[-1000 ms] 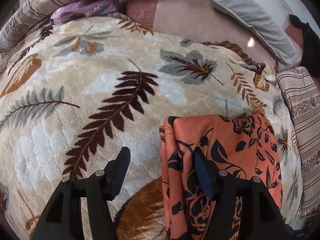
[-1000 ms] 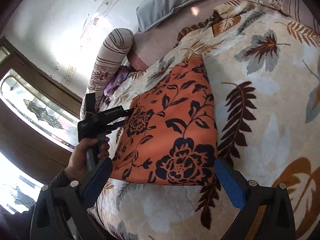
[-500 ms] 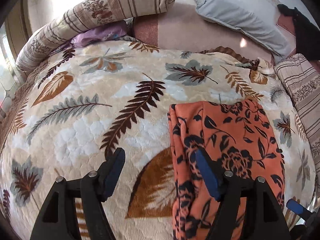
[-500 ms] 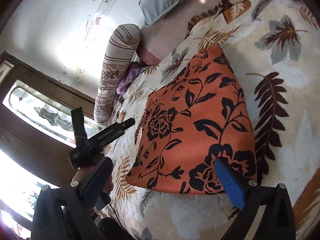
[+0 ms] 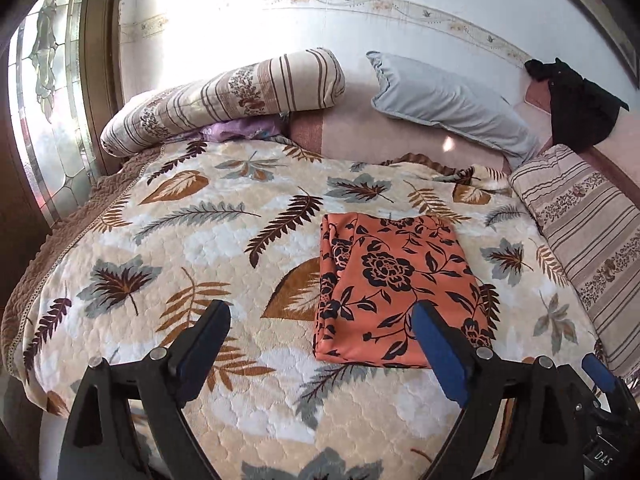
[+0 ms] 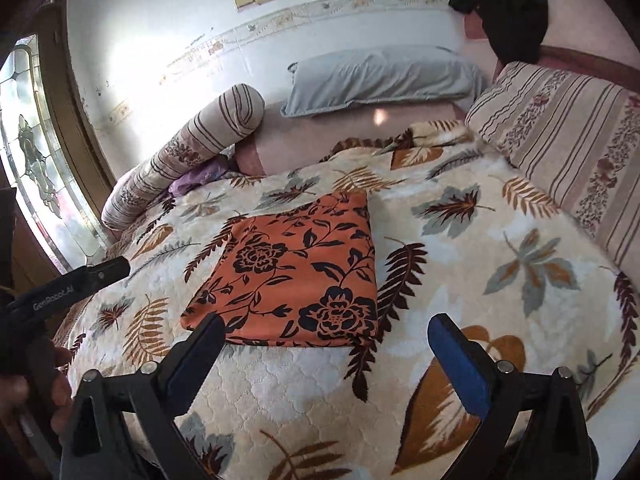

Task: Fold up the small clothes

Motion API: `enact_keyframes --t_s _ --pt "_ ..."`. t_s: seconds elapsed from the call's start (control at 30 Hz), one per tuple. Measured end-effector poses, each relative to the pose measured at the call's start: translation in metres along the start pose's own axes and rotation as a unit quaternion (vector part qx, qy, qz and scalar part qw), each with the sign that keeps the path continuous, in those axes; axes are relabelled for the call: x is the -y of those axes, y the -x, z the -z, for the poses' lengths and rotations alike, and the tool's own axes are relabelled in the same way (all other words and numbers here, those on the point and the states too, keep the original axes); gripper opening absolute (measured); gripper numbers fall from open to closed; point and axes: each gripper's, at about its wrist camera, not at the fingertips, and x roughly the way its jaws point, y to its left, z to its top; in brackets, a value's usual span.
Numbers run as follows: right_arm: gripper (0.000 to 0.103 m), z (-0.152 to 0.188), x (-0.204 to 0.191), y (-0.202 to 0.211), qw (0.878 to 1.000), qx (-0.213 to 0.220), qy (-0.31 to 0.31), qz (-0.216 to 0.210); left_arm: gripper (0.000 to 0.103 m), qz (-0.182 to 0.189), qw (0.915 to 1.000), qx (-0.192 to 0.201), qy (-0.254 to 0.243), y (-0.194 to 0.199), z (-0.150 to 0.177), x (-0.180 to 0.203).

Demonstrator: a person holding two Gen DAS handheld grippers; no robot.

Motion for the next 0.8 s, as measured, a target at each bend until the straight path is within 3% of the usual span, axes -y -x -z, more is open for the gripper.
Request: enact_keyframes --t_s 0.17,0.2,0.27,0.33,0.5,0.63,0.8 --pt "0.102 -0.009 -0.011 0.049 0.997 0.069 0.024 0.013 0.093 0.027 0.9985 0.045 0.019 0.062 -0.001 0.005" --pt "0.102 -0.011 -0.013 0.058 0.996 0.082 0.028 0.015 0.102 0.030 0.9977 0.058 0.018 0.074 -0.001 0.009" --pt "0.102 -0.014 -0.018 0.065 0.995 0.095 0.033 0.011 0.103 0.035 0.9969 0.070 0.000 0.087 0.001 0.019" --pt "0.102 -0.015 -0.019 0.063 0.996 0.085 0.038 0.011 0.103 0.032 0.9974 0.061 -0.021 0.082 0.006 0.027" --pt "0.102 -0.007 -0.016 0.044 0.999 0.033 0.040 0.015 0.103 -0.033 0.9988 0.006 -0.036 0.042 0.020 0.026" --pt "0.102 0.001 -0.013 0.026 0.998 -0.014 0.051 0.031 0.103 -0.028 0.9992 -0.014 -0.023 0.024 0.027 0.017" --pt "0.102 0.002 -0.019 0.019 0.997 -0.027 0.063 0.026 0.103 -0.035 0.9991 -0.018 -0.016 0.016 0.030 0.014"
